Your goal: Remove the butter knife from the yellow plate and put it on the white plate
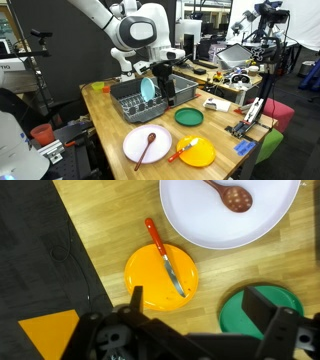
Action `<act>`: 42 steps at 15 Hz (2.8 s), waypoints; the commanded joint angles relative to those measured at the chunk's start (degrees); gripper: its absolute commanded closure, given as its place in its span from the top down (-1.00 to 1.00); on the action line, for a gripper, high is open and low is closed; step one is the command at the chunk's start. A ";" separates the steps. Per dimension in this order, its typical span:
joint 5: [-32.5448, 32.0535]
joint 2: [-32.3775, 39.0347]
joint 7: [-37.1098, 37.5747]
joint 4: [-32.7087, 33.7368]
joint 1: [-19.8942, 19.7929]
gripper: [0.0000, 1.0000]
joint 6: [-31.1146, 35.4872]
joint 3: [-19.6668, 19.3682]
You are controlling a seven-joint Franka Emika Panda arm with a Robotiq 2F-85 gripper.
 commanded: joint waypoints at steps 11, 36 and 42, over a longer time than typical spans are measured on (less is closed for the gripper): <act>3.09 11.65 -25.92 -0.29 -2.13 1.00 13.39 0.05; 1.35 30.00 -43.27 7.84 -9.77 1.00 23.20 3.50; -0.03 33.96 -42.38 11.54 -10.08 1.00 22.99 3.03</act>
